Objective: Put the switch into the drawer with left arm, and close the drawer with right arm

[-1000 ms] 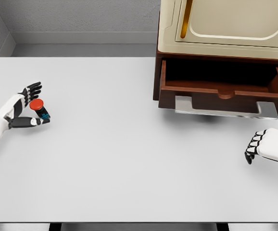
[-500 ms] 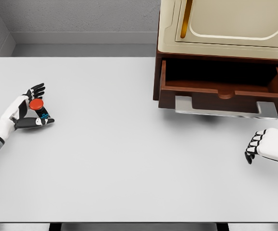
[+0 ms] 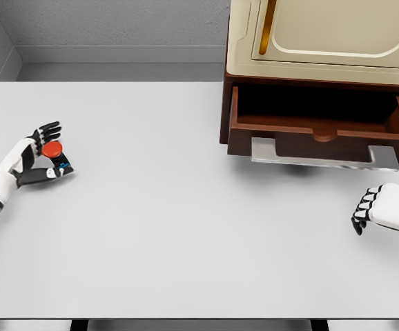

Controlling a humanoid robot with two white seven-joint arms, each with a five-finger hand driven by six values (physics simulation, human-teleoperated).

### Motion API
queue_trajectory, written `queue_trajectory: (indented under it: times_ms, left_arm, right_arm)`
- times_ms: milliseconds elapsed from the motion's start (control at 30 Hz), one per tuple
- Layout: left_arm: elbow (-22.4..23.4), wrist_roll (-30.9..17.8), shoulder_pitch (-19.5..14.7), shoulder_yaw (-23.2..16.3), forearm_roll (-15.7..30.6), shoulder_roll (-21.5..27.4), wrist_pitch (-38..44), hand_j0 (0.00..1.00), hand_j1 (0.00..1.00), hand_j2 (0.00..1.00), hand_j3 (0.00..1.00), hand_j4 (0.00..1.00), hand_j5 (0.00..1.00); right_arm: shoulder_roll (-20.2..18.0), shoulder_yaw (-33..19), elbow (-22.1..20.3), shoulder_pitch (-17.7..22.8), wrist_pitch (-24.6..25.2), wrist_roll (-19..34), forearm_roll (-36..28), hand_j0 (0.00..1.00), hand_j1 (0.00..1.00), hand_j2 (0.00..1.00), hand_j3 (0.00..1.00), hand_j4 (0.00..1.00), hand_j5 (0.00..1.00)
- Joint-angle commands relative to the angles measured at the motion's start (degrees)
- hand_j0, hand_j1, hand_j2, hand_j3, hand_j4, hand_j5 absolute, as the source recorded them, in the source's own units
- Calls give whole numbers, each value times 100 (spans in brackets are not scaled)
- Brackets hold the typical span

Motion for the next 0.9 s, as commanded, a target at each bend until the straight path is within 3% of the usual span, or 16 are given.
queue_trajectory:
  times_ms: [0, 100, 167, 433, 867]
  left_arm:
    - [3, -1, 0, 29, 28, 18, -54, 93, 93, 93, 93, 93, 93]
    - [3, -1, 9, 29, 28, 18, -71, 89, 89, 89, 89, 89, 89]
    - [3, -1, 9, 29, 28, 27, -159, 78, 78, 78, 78, 78, 78]
    - [3, -1, 141, 20, -24, 35, -265, 76, 76, 76, 76, 76, 76]
    - [-24, -1, 176, 20, -24, 35, -352, 51, 51, 51, 51, 51, 51]
  right_arm:
    - [-13, -3, -2, 0, -1, -1, -34, 33, 33, 33, 33, 33, 33]
    - [-22, -12, -2, 0, -1, -1, -34, 33, 33, 33, 33, 33, 33]
    - [-31, -12, 7, -9, -1, -10, -34, 33, 33, 33, 33, 33, 33]
    - [-31, -12, 7, -9, -1, -10, -33, 33, 33, 33, 33, 33, 33]
    - [-40, -21, -2, -9, -1, -1, -25, 32, 32, 32, 32, 32, 32]
